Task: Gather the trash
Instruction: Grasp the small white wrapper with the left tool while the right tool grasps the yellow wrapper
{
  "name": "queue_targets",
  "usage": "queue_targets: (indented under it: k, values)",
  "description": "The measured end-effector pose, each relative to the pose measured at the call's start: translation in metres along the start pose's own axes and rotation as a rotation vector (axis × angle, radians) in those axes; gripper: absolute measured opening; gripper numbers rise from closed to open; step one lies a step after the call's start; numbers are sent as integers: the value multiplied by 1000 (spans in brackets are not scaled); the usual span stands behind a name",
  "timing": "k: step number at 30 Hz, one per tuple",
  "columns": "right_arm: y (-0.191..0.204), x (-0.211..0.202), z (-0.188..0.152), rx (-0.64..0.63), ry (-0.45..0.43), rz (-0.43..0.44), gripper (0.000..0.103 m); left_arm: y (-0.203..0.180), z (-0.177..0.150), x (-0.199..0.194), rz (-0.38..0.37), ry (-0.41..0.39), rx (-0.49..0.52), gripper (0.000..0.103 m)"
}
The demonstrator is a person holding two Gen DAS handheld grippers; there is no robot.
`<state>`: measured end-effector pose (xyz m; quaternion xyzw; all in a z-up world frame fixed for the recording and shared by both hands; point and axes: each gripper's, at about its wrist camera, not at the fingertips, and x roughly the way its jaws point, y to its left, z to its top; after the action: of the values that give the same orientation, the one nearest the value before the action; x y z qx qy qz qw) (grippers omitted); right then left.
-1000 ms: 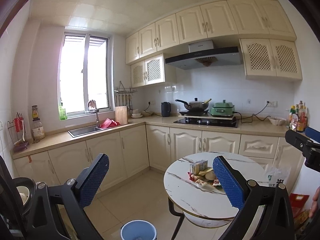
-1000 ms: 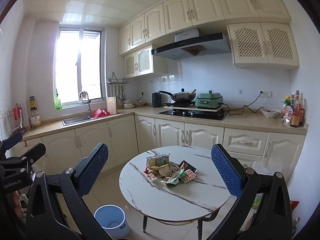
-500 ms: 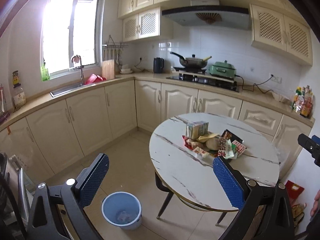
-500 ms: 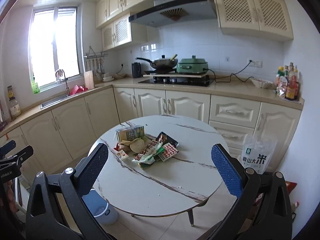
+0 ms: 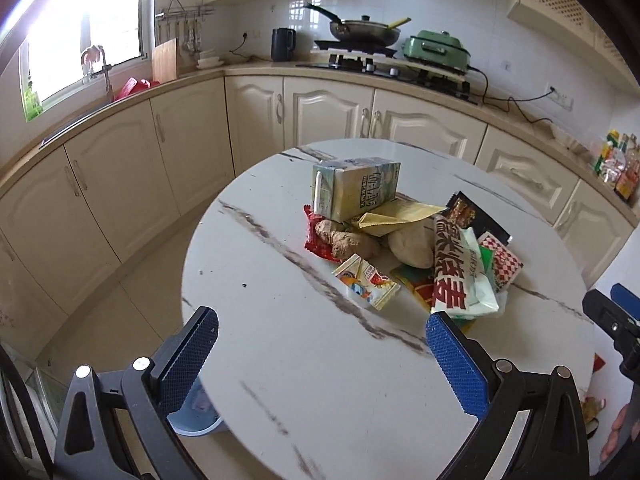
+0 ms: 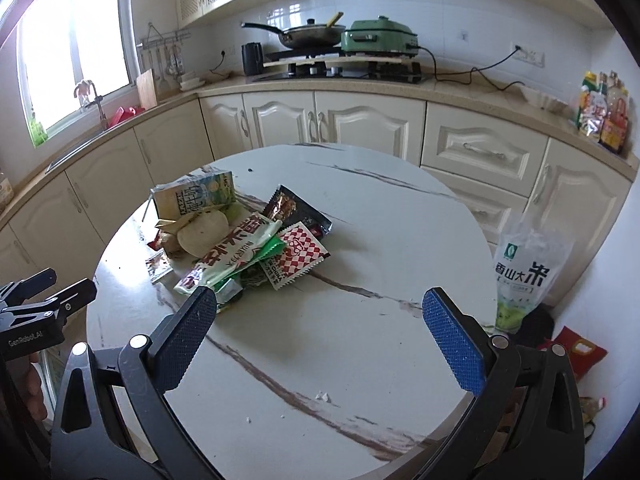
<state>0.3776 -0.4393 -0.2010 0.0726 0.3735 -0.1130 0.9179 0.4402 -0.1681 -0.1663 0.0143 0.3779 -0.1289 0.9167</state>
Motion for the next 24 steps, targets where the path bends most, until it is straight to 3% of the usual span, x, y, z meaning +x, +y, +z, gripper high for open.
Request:
queue_targets:
  k: [7, 9, 12, 16, 20, 24]
  values:
    - [-10, 46, 8, -9, 56, 19, 103, -8, 40, 75, 54, 66, -4, 97]
    - [-10, 58, 9, -18, 76, 24, 103, -9, 45, 92, 25, 90, -10, 93]
    - [-9, 72, 11, -27, 95, 33, 103, -8, 50, 109, 10, 119, -15, 77]
    - [-4, 78, 15, -38, 88, 49, 103, -3, 53, 122, 15, 95, -9, 67]
    - [5, 86, 20, -65, 92, 55, 103, 3, 44, 120, 5, 69, 14, 30]
    - [18, 87, 29, -74, 75, 78, 103, 16, 23, 103, -33, 60, -10, 26]
